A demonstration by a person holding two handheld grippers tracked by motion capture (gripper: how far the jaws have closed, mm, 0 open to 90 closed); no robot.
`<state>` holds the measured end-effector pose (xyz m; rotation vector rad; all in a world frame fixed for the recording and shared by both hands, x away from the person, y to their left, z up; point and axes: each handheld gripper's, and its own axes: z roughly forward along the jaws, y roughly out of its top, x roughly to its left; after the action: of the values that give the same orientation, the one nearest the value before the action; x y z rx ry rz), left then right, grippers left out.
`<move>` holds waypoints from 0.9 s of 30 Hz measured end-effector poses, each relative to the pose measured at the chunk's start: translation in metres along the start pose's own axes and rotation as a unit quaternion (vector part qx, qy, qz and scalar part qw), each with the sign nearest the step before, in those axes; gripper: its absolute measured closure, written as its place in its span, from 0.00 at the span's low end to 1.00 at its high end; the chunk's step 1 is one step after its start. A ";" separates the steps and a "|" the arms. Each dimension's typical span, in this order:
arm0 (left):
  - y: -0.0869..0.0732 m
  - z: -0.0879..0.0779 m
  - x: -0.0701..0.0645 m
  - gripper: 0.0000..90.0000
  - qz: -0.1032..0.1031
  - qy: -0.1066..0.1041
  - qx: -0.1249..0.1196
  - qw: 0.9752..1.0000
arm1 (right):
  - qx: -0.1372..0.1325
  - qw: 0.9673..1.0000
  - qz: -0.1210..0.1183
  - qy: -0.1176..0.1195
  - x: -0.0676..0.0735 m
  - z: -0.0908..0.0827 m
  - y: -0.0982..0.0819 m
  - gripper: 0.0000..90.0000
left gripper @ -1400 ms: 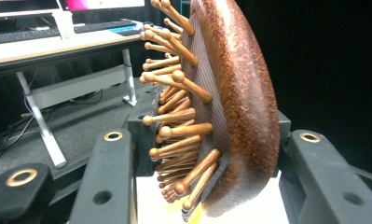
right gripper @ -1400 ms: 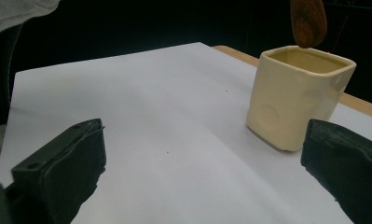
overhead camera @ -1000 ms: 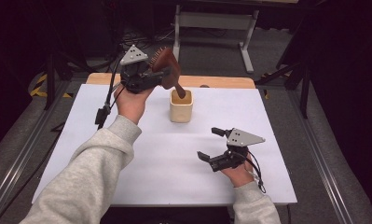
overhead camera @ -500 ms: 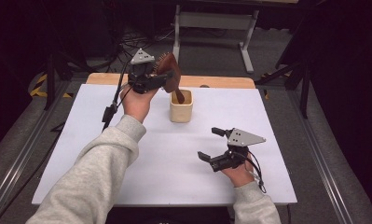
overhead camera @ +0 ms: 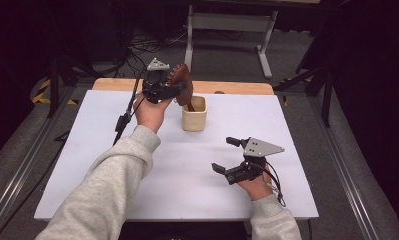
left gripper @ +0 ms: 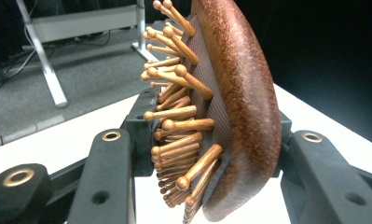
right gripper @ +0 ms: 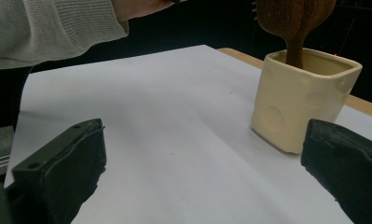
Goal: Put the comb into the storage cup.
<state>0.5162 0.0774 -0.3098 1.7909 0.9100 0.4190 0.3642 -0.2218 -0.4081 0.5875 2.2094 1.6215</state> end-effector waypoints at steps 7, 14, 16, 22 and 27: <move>-0.002 0.004 0.002 0.59 -0.003 0.002 0.014 1.000 | 0.000 1.000 0.000 0.000 0.000 0.000 0.000 0.01; -0.003 0.006 0.000 0.59 -0.004 -0.002 0.020 1.000 | 0.002 1.000 -0.002 0.001 0.000 0.000 0.000 0.01; -0.004 0.008 -0.001 0.58 -0.005 -0.003 0.027 1.000 | 0.002 1.000 -0.001 0.001 0.001 0.000 0.000 0.01; -0.006 0.010 -0.001 0.58 -0.004 -0.008 0.029 1.000 | 0.002 1.000 -0.001 0.002 0.001 0.000 0.000 0.01; -0.007 0.010 0.000 0.56 -0.004 -0.010 0.027 1.000 | 0.001 1.000 -0.002 0.002 0.001 0.000 0.000 0.01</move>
<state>0.5201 0.0723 -0.3199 1.8359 0.9217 0.3728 0.3638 -0.2211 -0.4080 0.5821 2.2135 1.6195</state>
